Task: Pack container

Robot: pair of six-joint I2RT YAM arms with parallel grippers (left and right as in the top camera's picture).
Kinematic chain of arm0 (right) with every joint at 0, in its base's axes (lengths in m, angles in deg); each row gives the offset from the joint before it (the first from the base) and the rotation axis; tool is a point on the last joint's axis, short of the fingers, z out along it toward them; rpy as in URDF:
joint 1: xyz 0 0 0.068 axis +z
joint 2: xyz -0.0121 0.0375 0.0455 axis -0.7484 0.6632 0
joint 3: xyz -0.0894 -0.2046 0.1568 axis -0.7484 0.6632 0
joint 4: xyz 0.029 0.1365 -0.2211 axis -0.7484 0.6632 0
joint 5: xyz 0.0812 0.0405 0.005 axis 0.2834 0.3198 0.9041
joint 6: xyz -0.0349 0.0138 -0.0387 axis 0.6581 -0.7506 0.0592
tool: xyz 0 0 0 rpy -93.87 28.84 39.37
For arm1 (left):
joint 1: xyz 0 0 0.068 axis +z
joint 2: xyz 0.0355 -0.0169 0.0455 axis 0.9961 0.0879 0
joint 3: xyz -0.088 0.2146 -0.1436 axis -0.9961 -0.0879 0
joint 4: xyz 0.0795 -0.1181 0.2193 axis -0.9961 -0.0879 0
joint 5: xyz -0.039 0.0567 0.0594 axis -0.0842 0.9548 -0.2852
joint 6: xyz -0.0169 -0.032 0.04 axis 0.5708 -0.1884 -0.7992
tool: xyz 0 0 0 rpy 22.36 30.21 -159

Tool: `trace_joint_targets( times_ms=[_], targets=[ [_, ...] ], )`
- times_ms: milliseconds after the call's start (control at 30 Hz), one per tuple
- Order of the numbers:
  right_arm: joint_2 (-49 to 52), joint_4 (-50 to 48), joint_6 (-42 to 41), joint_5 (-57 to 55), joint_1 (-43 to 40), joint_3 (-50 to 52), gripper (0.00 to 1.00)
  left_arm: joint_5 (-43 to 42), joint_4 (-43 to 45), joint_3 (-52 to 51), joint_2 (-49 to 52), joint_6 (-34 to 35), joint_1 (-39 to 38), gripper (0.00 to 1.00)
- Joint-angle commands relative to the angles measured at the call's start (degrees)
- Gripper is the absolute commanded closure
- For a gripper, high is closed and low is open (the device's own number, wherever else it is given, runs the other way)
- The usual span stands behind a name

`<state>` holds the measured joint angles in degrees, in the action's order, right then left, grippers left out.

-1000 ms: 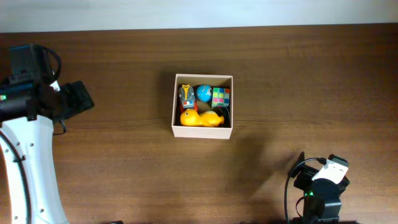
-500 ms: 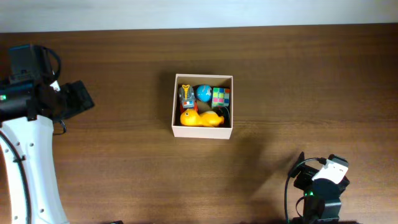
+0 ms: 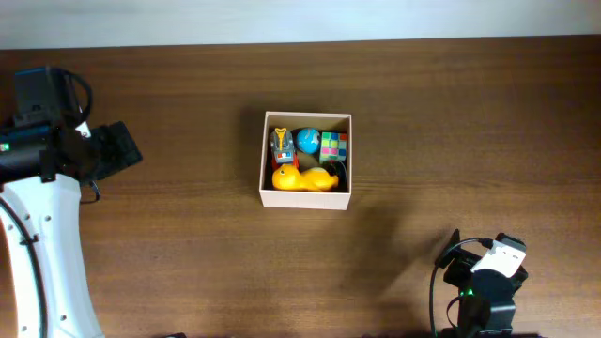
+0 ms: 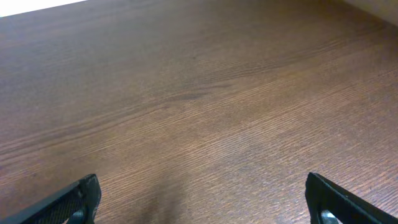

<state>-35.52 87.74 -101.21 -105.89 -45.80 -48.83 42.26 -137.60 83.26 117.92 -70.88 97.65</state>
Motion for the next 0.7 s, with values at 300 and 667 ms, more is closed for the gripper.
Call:
trace_joint_targets(
  times_ms=[300, 667],
  targets=[
    [-0.66, -0.17, -0.48, 0.37, -0.48, 0.57, 0.01, 0.52, -0.83, 0.42, -1.81, -0.94, 0.24, 0.01],
    [-0.66, -0.17, -0.48, 0.35, -0.48, 0.57, 0.01, -2.97, 25.05, -18.84, -20.83, -9.29, -1.62, 0.01]
  ],
)
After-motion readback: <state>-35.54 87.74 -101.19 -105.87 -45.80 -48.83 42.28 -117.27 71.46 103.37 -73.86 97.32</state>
